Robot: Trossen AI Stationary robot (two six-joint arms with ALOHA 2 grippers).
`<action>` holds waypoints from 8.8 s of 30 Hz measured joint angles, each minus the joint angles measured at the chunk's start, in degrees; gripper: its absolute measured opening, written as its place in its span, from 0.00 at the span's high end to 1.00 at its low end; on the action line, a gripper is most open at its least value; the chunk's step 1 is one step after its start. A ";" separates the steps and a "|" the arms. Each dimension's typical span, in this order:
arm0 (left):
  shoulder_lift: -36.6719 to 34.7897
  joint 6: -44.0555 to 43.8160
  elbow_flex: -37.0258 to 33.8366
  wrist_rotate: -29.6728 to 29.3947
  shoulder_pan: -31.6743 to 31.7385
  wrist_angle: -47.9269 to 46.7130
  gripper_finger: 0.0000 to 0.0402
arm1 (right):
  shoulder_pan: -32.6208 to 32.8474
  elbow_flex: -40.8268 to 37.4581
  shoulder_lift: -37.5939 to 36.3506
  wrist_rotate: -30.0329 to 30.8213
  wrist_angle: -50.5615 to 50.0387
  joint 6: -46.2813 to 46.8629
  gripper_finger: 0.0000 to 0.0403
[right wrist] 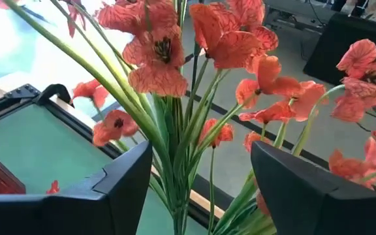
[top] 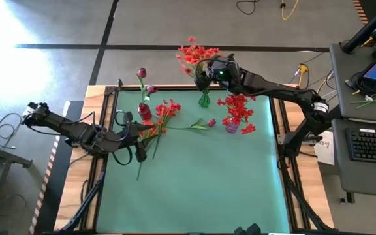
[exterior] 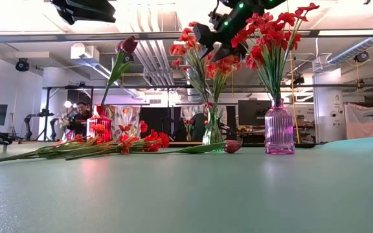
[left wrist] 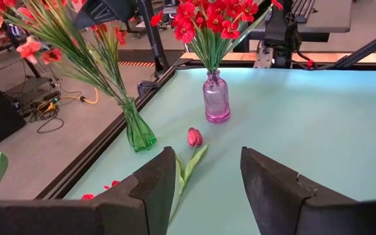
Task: Sort flowers into vase by color
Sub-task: Put the bottom orange flowers into the green flower vase, then put the orange flowers into the green flower vase
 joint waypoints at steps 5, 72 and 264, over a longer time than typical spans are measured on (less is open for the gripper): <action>0.00 0.00 0.00 0.00 -0.01 0.00 0.60 | 0.64 0.00 -0.22 -0.58 2.58 -3.97 0.36; 0.02 -1.59 0.00 0.15 0.00 -1.23 0.60 | 0.72 -1.92 2.08 -2.51 2.27 -2.94 0.97; 37.22 22.97 5.70 14.58 2.84 64.89 1.00 | 43.52 -32.46 -13.39 -6.13 49.56 -15.80 0.28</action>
